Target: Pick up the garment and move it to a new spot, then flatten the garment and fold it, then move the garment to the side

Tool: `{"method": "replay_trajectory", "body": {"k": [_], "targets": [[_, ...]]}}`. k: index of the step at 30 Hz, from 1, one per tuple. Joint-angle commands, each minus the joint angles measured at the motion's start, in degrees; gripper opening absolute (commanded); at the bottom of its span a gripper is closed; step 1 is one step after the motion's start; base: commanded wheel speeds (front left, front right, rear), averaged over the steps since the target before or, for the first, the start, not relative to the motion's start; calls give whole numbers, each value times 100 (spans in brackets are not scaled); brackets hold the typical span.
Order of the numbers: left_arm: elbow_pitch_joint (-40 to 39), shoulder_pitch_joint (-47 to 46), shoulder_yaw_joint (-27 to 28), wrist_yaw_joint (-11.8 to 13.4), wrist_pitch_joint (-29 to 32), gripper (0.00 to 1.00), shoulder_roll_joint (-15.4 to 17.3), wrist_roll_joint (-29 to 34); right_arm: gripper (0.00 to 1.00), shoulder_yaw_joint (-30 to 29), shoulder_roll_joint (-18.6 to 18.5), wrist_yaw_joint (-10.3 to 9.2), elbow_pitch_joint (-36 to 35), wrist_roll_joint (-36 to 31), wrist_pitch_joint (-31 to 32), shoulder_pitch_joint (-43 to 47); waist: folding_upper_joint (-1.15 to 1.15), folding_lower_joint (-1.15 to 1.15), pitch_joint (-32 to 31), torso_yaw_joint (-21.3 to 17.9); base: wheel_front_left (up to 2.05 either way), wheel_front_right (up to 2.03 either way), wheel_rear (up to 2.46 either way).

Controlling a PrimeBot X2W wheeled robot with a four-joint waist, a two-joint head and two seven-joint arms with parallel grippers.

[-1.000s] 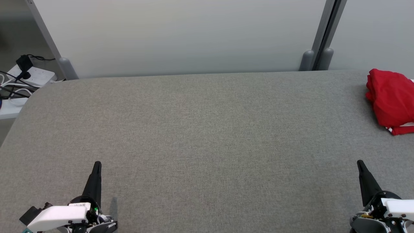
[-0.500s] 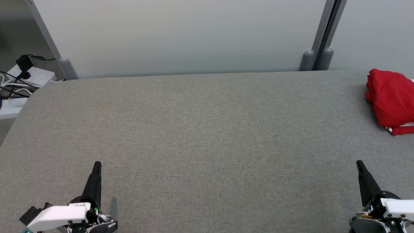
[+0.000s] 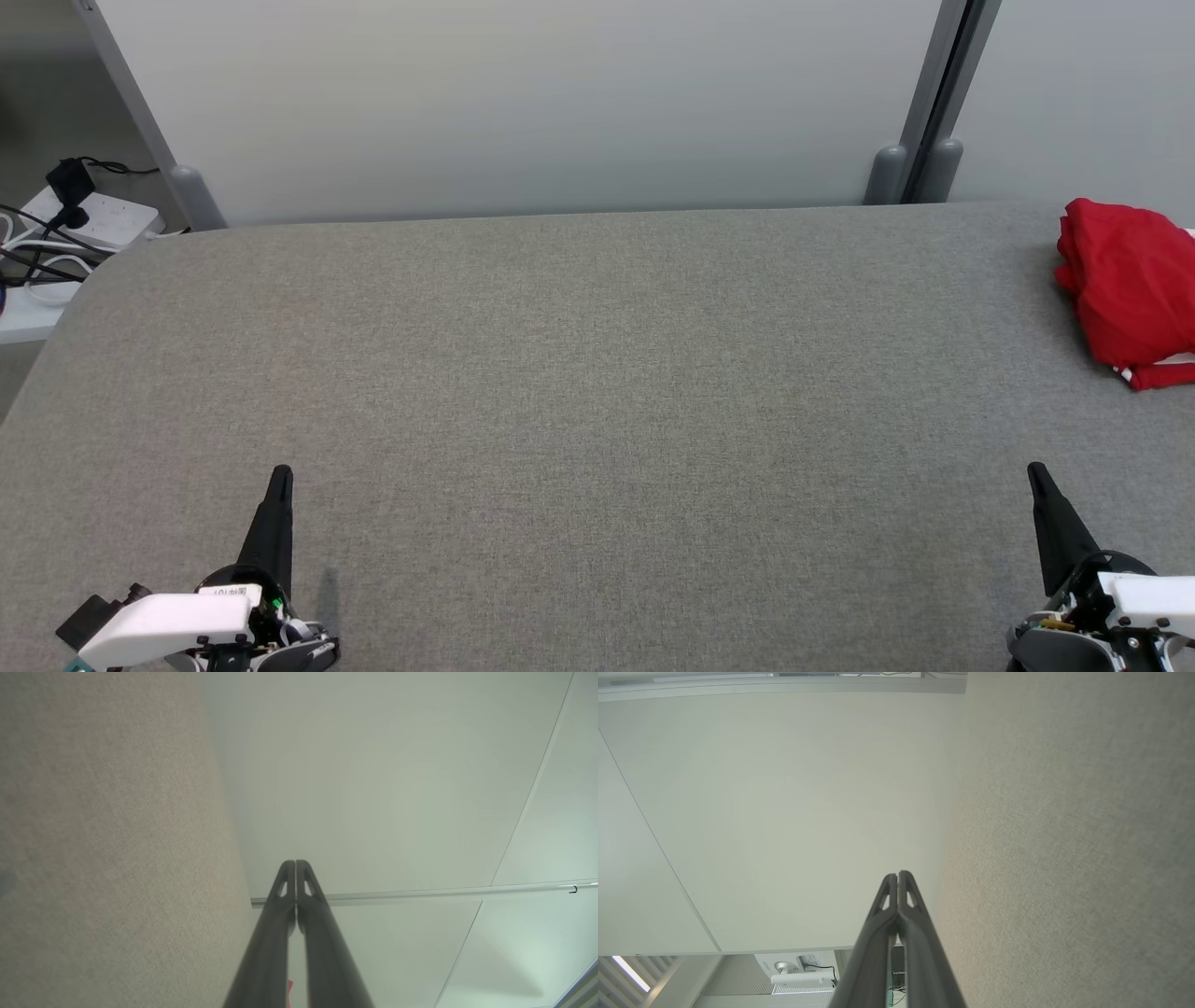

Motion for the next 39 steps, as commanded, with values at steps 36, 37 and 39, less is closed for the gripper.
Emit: {"method": "replay_trajectory", "body": {"k": [36, 37, 39], "targets": [[-129, -323, 188, -48, 43, 0, 100, -30, 0, 77, -57, 1, -142, -71, 62, -255, 0, 0, 0, 0, 0, 0, 0], [-129, -323, 188, -48, 43, 0, 100, -30, 0, 77, -57, 1, -142, -72, 63, -255, 0, 0, 0, 0, 0, 0, 0], [-129, -323, 188, -48, 43, 0, 100, -30, 0, 76, -56, 1, -142, -73, 64, -255, 0, 0, 0, 0, 0, 0, 0]]}}
